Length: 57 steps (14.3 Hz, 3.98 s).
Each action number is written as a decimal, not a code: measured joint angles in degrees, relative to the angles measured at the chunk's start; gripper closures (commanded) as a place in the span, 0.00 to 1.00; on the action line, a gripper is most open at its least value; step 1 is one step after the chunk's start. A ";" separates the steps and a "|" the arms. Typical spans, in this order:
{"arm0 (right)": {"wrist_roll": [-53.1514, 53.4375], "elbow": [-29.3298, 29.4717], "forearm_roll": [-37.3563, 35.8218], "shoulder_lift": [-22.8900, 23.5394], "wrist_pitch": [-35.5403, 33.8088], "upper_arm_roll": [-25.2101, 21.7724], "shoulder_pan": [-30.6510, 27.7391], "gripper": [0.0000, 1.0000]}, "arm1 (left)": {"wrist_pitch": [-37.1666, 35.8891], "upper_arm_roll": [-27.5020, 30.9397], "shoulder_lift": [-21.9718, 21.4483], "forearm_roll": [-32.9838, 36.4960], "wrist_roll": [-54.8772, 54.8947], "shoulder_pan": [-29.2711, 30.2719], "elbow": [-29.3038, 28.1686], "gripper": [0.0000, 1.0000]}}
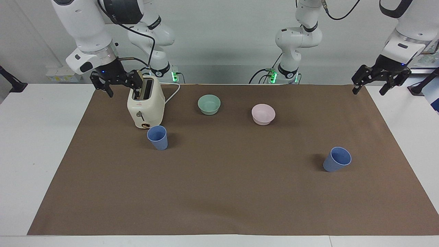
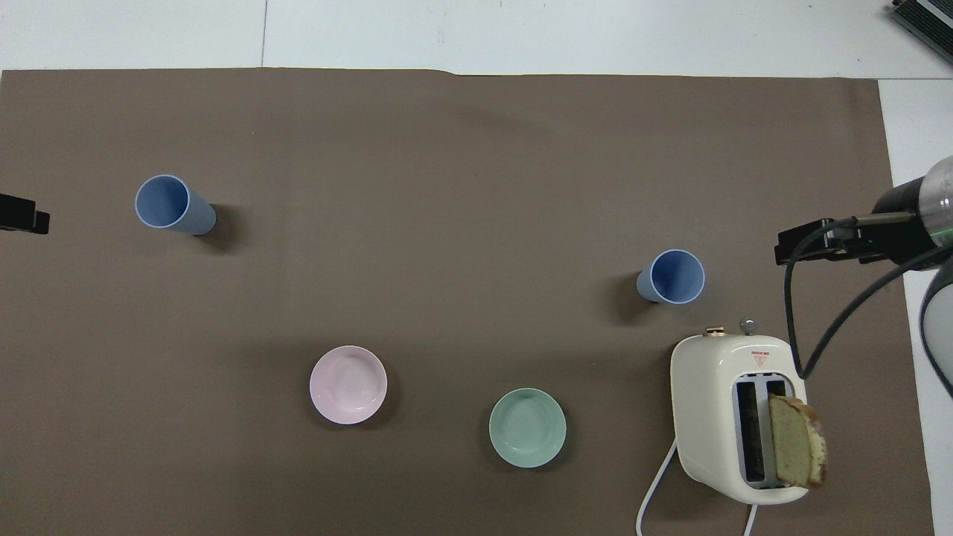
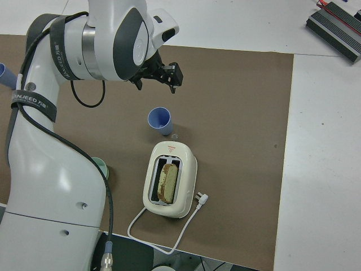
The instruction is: Stack blue cups with both arms
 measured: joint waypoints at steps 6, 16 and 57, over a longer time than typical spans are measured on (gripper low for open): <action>0.00 0.00 0.00 0.00 0.00 0.00 0.00 0.00 | 14.02 0.01 7.31 -0.04 0.15 0.72 -3.76 0.00; 0.00 0.00 0.00 0.00 0.00 0.00 0.00 0.00 | 31.78 0.07 18.36 -0.95 0.15 2.55 -9.55 0.02; 0.00 -7.12 0.02 0.36 10.65 -0.05 -0.54 0.00 | 41.58 -2.11 13.47 -2.77 -37.17 -34.12 -22.37 0.00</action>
